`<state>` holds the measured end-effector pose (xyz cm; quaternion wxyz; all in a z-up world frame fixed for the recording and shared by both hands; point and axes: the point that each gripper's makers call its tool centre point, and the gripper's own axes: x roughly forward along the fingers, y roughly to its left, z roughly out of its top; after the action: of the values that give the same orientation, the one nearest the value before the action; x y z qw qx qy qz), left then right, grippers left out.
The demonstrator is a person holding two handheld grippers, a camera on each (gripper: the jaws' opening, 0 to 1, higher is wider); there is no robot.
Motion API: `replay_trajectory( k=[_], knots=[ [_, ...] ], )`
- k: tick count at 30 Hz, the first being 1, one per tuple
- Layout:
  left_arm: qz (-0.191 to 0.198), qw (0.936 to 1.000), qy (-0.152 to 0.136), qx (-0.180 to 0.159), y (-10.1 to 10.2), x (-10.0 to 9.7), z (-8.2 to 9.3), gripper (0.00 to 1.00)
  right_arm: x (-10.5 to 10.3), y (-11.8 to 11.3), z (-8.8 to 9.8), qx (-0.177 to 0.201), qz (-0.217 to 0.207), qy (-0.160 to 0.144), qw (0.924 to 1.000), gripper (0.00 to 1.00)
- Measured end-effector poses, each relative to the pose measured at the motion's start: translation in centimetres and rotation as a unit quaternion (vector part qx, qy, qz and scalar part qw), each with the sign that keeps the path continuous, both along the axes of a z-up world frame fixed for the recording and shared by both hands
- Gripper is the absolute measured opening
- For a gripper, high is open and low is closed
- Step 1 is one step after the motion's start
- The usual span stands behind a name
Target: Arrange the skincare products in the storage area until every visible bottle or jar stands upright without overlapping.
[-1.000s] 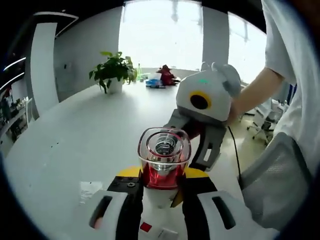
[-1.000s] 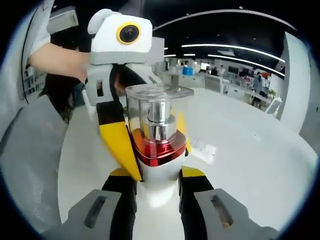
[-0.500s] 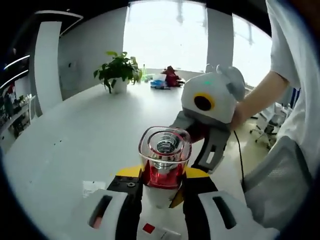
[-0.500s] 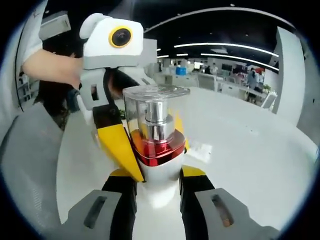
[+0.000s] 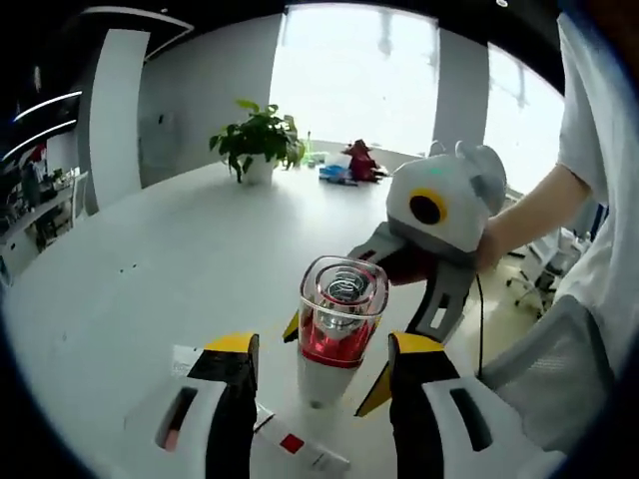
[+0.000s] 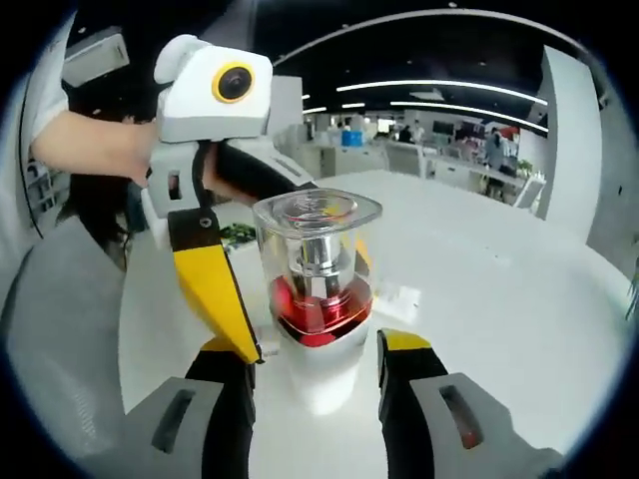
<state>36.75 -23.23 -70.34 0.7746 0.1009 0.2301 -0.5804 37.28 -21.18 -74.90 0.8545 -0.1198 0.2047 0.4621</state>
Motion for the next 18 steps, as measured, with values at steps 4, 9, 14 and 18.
replay_trajectory(
  k=[4,9,14,18],
  knots=[
    [0.007,0.9999,0.01,0.0,0.3,-0.7,0.2,0.49,-0.3,-0.1,0.3,-0.003,-0.007,0.001,1.0,0.56],
    [0.025,0.9991,0.034,-0.002,1.2,-0.8,0.1,0.54,-0.7,-0.1,0.8,-0.003,-0.012,0.001,0.9999,0.55],
    [0.043,0.998,0.046,-0.005,2.1,-1.7,0.4,0.57,-1.2,-0.3,1.3,-0.001,-0.027,0.001,0.9996,0.62],
    [0.065,0.9963,0.056,-0.01,3.0,-2.0,0.7,0.61,-1.8,-0.5,1.5,-0.004,-0.036,0.008,0.9993,0.65]
  ],
)
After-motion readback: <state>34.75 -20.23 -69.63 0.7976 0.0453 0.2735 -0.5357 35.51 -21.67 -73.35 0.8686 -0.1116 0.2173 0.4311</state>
